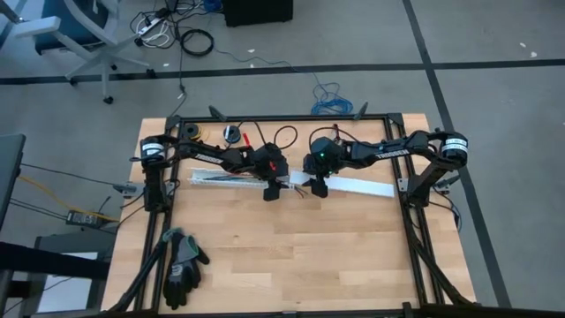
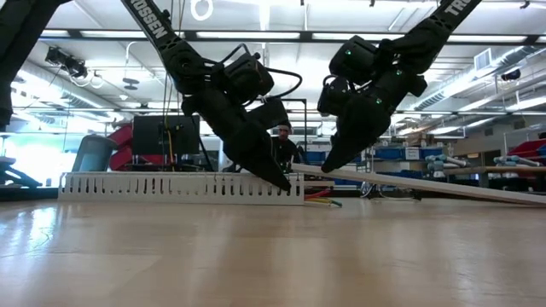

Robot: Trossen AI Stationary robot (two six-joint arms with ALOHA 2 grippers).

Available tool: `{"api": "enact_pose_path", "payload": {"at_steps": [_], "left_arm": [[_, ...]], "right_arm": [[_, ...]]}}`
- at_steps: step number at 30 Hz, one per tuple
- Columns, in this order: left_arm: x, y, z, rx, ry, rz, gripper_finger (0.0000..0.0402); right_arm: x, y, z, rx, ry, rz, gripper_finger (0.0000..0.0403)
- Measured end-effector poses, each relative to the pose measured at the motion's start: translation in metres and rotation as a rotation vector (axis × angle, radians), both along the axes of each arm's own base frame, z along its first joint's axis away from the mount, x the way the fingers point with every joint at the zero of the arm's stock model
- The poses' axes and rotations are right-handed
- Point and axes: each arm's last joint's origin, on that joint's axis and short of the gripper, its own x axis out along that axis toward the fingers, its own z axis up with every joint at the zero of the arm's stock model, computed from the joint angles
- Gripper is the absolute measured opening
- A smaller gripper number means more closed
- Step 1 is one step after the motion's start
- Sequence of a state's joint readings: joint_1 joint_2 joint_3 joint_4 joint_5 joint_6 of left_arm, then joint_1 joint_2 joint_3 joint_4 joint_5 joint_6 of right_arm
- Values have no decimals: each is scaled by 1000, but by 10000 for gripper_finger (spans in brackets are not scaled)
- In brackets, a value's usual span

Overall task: Ziptie cables
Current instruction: Close the cable duct

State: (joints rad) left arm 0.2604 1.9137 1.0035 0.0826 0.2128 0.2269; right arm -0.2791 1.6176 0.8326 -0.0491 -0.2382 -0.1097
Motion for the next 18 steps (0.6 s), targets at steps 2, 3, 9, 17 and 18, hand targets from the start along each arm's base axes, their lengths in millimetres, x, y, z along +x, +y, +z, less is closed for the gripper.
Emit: {"api": "enact_pose_path", "payload": {"at_steps": [2, 3, 9, 17, 18], "left_arm": [[0, 0, 0, -1, -3, 1, 223], [0, 0, 0, -1, -4, 0, 223], [0, 0, 0, -2, -5, 0, 223], [1, 0, 1, -3, -9, 2, 223], [1, 0, 1, -3, -9, 3, 223]], "right_arm": [[0, 0, 0, 0, -1, 0, 231], [0, 1, 0, 0, -1, 2, 231], [-1, 3, -2, 7, 23, 9, 231], [-1, 3, -1, -8, 19, 17, 232], [0, 3, -1, -10, 16, 16, 233]]}}
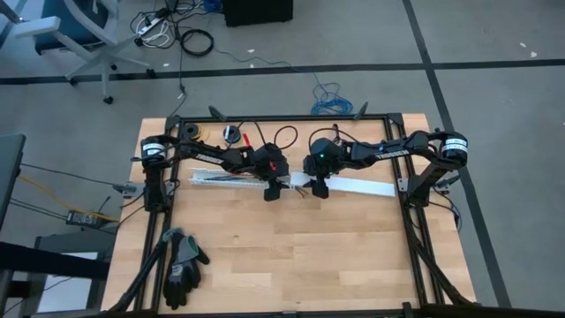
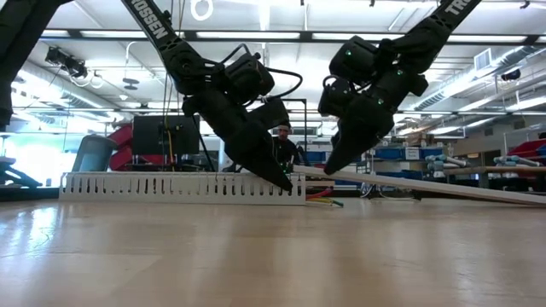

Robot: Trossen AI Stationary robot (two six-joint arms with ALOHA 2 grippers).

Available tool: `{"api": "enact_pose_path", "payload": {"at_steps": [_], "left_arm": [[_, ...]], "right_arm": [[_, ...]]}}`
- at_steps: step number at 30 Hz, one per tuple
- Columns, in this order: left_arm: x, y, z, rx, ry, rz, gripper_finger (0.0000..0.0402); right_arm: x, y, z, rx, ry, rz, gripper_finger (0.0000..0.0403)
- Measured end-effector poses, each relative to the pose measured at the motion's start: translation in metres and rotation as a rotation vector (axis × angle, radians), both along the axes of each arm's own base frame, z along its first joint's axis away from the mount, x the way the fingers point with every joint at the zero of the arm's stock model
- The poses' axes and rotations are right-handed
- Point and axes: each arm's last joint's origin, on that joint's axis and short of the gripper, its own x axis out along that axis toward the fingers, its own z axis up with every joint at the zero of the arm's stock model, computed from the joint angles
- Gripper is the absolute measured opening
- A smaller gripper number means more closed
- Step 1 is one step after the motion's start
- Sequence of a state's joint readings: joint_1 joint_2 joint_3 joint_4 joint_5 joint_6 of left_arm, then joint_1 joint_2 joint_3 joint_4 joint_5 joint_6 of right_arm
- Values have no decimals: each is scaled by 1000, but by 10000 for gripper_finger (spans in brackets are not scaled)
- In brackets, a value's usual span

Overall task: Ziptie cables
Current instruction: Close the cable duct

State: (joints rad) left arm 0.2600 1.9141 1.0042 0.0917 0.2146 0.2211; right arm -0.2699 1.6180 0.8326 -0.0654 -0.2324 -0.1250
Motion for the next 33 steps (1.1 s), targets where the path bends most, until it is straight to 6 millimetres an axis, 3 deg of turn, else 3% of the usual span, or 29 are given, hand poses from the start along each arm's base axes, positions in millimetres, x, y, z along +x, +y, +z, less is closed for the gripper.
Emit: {"api": "enact_pose_path", "payload": {"at_steps": [19, 33], "left_arm": [[1, 0, 1, -7, -15, 13, 223], [1, 0, 1, -14, -16, 7, 223]], "right_arm": [[2, 1, 1, 19, -25, 24, 260], [2, -5, 7, -8, -55, -28, 258]]}}
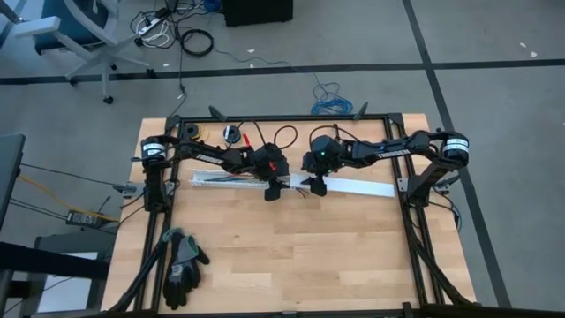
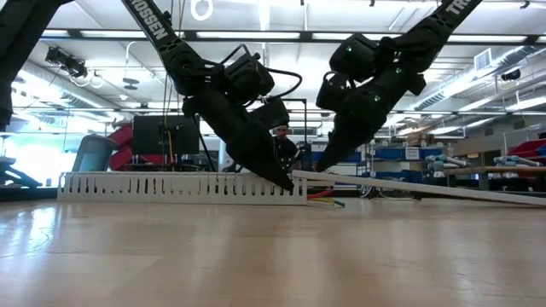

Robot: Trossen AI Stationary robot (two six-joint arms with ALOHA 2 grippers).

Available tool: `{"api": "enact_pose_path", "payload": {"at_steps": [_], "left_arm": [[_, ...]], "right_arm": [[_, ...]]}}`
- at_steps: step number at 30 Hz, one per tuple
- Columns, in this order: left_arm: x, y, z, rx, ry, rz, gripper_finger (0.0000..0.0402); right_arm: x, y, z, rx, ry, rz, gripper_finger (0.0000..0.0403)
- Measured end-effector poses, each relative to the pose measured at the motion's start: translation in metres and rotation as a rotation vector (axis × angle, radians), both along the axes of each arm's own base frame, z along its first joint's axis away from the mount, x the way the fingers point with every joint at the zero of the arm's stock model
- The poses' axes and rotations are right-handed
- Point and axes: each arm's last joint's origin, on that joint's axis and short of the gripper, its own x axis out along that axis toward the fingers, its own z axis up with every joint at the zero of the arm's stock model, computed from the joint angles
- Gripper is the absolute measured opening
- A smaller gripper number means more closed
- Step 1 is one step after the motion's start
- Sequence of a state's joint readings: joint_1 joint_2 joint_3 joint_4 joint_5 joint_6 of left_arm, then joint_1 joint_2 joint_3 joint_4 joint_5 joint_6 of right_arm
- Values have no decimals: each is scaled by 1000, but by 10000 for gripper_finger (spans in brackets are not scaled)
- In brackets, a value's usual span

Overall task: Ziptie cables
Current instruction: Close the cable duct

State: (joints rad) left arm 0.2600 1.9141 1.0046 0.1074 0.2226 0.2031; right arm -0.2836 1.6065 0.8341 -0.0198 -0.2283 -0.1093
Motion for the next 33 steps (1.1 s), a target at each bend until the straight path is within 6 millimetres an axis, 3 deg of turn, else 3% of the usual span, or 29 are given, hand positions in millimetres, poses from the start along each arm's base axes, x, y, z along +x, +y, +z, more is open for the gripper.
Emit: {"api": "enact_pose_path", "payload": {"at_steps": [14, 21, 33], "left_arm": [[1, -1, 0, 24, -4, 18, 243], [-2, -4, -6, 24, 48, 19, 279], [0, -5, -2, 23, 23, 17, 282]], "right_arm": [[-10, 3, 36, -25, -121, -10, 255], [-10, 3, 37, -15, -123, -23, 252], [-11, 3, 36, 8, -114, -40, 250]]}}
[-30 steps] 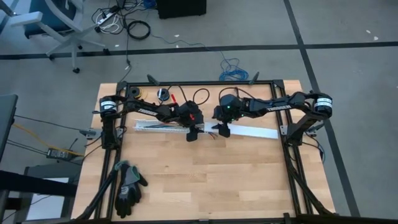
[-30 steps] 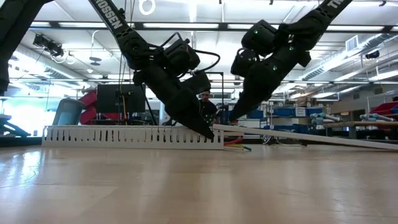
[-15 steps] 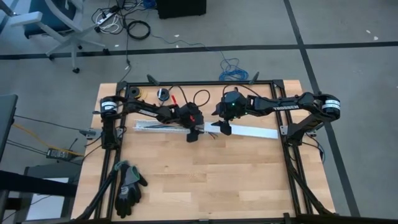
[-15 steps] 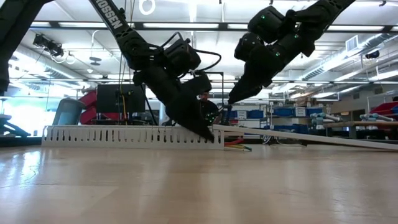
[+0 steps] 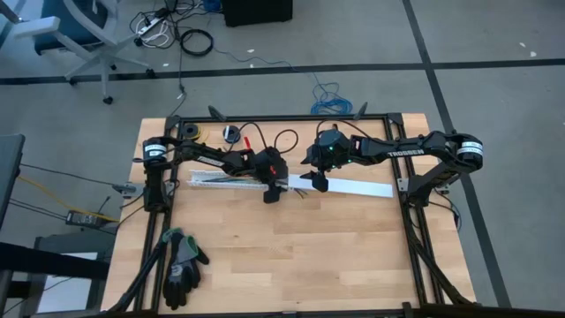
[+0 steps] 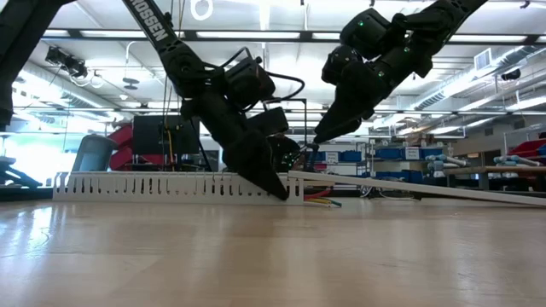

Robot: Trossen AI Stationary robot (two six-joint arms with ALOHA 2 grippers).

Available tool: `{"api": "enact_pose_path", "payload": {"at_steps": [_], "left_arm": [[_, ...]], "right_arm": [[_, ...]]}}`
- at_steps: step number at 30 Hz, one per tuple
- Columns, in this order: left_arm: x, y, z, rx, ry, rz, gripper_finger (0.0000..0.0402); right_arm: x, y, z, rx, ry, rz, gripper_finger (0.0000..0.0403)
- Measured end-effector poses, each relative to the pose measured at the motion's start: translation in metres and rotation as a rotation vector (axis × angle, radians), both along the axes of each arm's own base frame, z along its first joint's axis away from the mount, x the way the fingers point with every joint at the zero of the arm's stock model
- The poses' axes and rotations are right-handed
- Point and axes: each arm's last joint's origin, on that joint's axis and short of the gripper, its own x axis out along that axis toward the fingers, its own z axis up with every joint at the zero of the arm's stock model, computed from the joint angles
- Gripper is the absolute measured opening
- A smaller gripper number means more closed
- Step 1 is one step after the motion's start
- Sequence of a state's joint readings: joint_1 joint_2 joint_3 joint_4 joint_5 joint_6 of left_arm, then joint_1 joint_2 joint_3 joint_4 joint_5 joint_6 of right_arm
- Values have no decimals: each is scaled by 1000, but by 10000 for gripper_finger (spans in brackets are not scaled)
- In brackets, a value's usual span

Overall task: Ziptie cables
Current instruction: Close the cable duct

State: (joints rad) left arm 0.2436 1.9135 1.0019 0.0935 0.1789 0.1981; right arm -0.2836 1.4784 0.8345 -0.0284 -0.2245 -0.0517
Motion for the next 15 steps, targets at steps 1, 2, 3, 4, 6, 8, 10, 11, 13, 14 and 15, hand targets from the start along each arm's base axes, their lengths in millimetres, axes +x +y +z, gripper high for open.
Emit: {"api": "enact_pose_path", "payload": {"at_steps": [1, 2, 3, 4, 6, 8, 10, 11, 13, 14, 15], "left_arm": [[0, 0, 0, 0, -1, -1, 282], [0, -1, 1, -1, -4, -3, 282], [-1, -2, 3, 1, -9, -4, 282], [-3, -2, 4, 3, -19, -5, 282], [-10, -4, 11, 9, -42, 0, 282], [-18, -6, 21, 23, -80, 5, 282], [-27, -8, 26, 36, -122, 9, 282], [-31, -9, 26, 42, -143, 15, 282], [-39, -11, 20, 37, -171, 26, 282], [-43, -11, 16, 27, -181, 37, 282], [-46, -12, 12, 21, -190, 44, 282]], "right_arm": [[0, 0, 0, 0, 1, 0, 249], [0, 0, 0, 2, 4, -1, 249], [-1, 0, -1, 4, 9, -1, 248], [-1, 0, -1, 5, 17, -2, 247], [-2, 0, -2, -7, 33, -22, 247], [-3, -1, -4, -17, 53, -39, 247], [-3, -1, -4, -19, 55, -40, 247], [-3, -1, -4, -21, 53, -41, 247], [-3, -1, -3, -22, 48, -41, 246], [-3, -1, -3, -22, 50, -41, 246], [-3, -1, -3, -22, 48, -41, 245]]}}
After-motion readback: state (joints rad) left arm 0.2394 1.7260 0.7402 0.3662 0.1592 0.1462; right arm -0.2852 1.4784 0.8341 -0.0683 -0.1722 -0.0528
